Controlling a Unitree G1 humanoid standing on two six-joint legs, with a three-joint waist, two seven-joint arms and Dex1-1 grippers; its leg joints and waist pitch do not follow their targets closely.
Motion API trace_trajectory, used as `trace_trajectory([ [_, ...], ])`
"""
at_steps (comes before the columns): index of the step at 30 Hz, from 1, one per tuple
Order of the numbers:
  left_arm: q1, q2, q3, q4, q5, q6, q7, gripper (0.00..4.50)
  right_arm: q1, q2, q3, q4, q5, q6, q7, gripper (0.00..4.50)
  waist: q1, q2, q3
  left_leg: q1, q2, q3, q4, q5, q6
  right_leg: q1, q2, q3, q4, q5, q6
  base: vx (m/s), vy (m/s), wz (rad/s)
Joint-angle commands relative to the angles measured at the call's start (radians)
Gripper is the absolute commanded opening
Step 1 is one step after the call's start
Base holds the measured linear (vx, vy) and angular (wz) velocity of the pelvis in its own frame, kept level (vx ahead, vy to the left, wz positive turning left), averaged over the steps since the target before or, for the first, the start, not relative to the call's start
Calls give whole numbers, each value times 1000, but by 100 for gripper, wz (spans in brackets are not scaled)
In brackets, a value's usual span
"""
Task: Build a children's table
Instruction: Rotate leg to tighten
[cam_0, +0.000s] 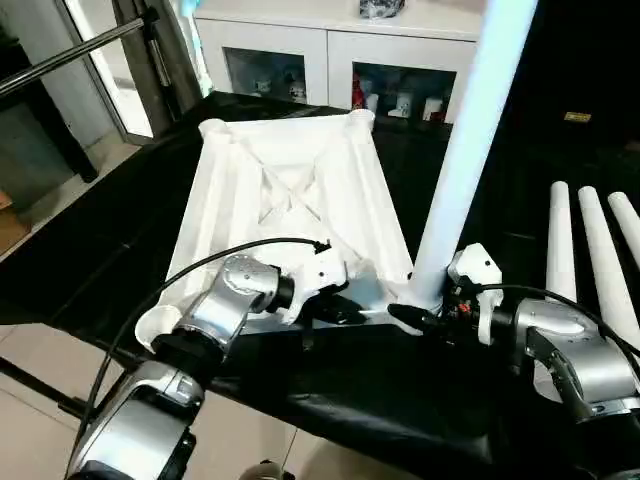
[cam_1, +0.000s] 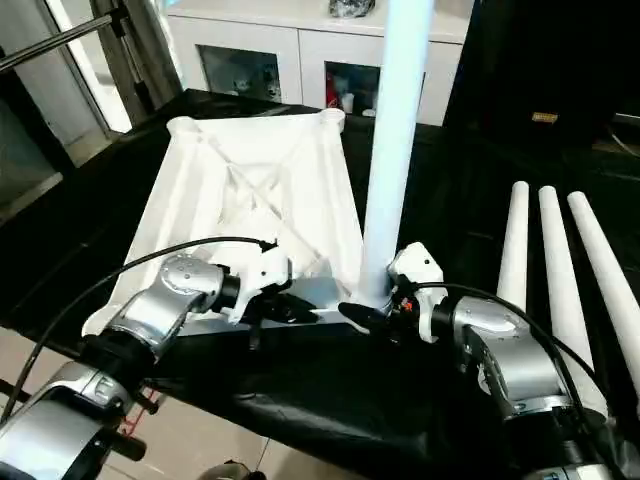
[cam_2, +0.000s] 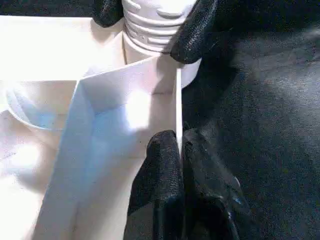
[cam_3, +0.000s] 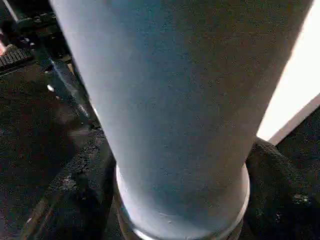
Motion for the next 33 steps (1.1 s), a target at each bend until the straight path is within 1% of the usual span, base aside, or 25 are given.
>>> trace_trajectory([
  [1,-1,-2,-3,-46,-34,-14,-18,0,13,-1,17,-32,12,13,15,304,3,-22,-69,6,64,-22,-60,-135,109,58,-91,56,-74,-211,-183,0,0,0],
  [4,5,-3,-2,-55,-31,-6,-20,0,22,8,25,-43,17,27,21,292,4,-22,-70,5,63,-22,-60,-124,108,59,-90,56,-73,-207,-175,0,0,0],
  [7,-3,-19,5,-41,-26,4,11,0,26,32,21,-46,19,45,-4,281,5,-20,-71,5,62,-22,-58,-123,107,57,-90,55,-73,-206,-177,0,0,0],
  [9,-8,-26,8,-32,-22,8,30,0,26,42,19,-45,22,53,-19,279,5,-22,-69,6,61,-22,-60,-137,99,57,-90,55,-77,-233,-171,0,0,0],
  [11,-31,-52,20,1,-9,20,99,0,15,78,11,-23,-2,76,-109,278,2,-22,-66,8,61,-22,-63,-148,89,54,-89,55,-82,-261,-162,0,0,0],
  [12,-65,-91,38,41,1,48,186,0,-6,136,-7,26,-42,94,-242,278,1,-21,-67,12,60,-22,-63,-158,78,53,-90,55,-85,-283,-158,0,0,0],
  [13,-73,-100,43,50,3,54,208,0,-11,150,-13,39,-51,100,-275,278,-3,-21,-64,10,56,-20,-63,-155,71,51,-88,55,-87,-292,-155,0,0,0],
  [14,-83,-112,48,61,6,62,233,0,-18,168,-21,54,-59,107,-313,278,-9,-23,-63,12,54,-24,-67,-174,51,53,-88,51,-90,-331,-150,0,0,0],
  [15,-97,-126,54,76,9,71,264,0,-27,190,-30,72,-66,115,-355,277,-12,-23,-63,12,53,-26,-69,-187,43,57,-90,50,-94,-362,-135,0,0,0],
  [17,-125,-158,64,107,12,89,329,0,-47,241,-60,109,-74,123,-451,277,-17,-23,-61,13,52,-24,-69,-199,46,54,-91,53,-101,-382,-124,0,0,0],
  [18,-136,-171,69,118,13,97,355,0,-55,261,-72,122,-76,126,-490,277,-19,-22,-59,14,50,-23,-70,-204,42,52,-90,53,-103,-399,-116,0,0,0],
  [19,-162,-203,82,146,13,118,419,0,-76,311,-102,155,-79,130,-587,277,-20,-22,-60,17,49,-23,-70,-206,39,51,-90,52,-104,-406,-114,0,0,0],
  [20,-167,-210,84,152,12,122,432,0,-80,322,-108,161,-80,131,-608,277,-22,-21,-60,19,48,-25,-71,-209,28,50,-90,51,-106,-422,-112,0,0,0],
  [21,-192,-241,95,182,14,126,491,0,-100,365,-119,185,-89,116,-673,277,-20,-19,-63,20,48,-24,-71,-203,30,50,-90,52,-108,-412,-107,0,0,0],
  [22,-196,-246,96,188,15,126,498,0,-105,373,-120,190,-94,107,-684,277,-21,-19,-62,19,49,-25,-71,-201,29,50,-90,53,-105,-398,-111,0,0,0],
  [23,-203,-256,96,197,18,119,507,0,-114,387,-117,200,-103,80,-695,277,-21,-19,-64,15,49,-26,-72,-195,32,55,-89,53,-102,-371,-112,0,0,0],
  [24,-205,-264,91,203,23,110,507,0,-119,397,-109,199,-98,56,-672,312,-20,-18,-66,14,50,-25,-71,-190,39,55,-91,54,-100,-338,-117,0,0,0],
  [25,-205,-264,91,203,23,110,507,0,-119,397,-109,199,-98,56,-672,312,-19,-18,-66,14,49,-25,-70,-188,43,55,-91,55,-99,-325,-119,0,0,0],
  [26,-197,-264,76,197,30,92,482,0,-120,403,-112,182,-72,57,-641,333,-17,-19,-68,10,50,-25,-69,-161,59,61,-90,56,-91,-268,-132,0,0,0],
  [27,-193,-262,73,195,30,87,471,0,-120,402,-114,177,-65,62,-627,350,-17,-19,-69,10,50,-25,-68,-154,63,61,-90,56,-89,-251,-137,0,0,0],
  [28,-190,-259,71,194,30,85,463,0,-119,400,-113,173,-64,63,-616,350,-16,-19,-70,10,52,-25,-67,-146,73,62,-90,56,-86,-226,-148,0,0,0],
  [29,-186,-255,68,192,31,79,453,0,-118,394,-108,168,-67,62,-605,358,-16,-19,-69,9,51,-24,-66,-144,77,62,-91,55,-86,-222,-150,0,0,0],
  [30,-173,-241,56,182,31,49,414,0,-114,371,-89,154,-81,53,-574,358,-17,-21,-69,7,51,-25,-67,-143,82,64,-91,54,-86,-225,-151,0,0,0],
  [31,-173,-241,56,182,31,49,414,0,-114,371,-89,154,-81,53,-574,358,-16,-20,-70,7,51,-24,-66,-143,83,65,-91,55,-86,-230,-149,0,0,0],
  [33,-149,-218,42,158,26,30,353,0,-100,328,-64,127,-80,48,-502,358,-15,-20,-69,9,54,-26,-67,-145,86,65,-92,55,-85,-231,-151,0,0,0],
])
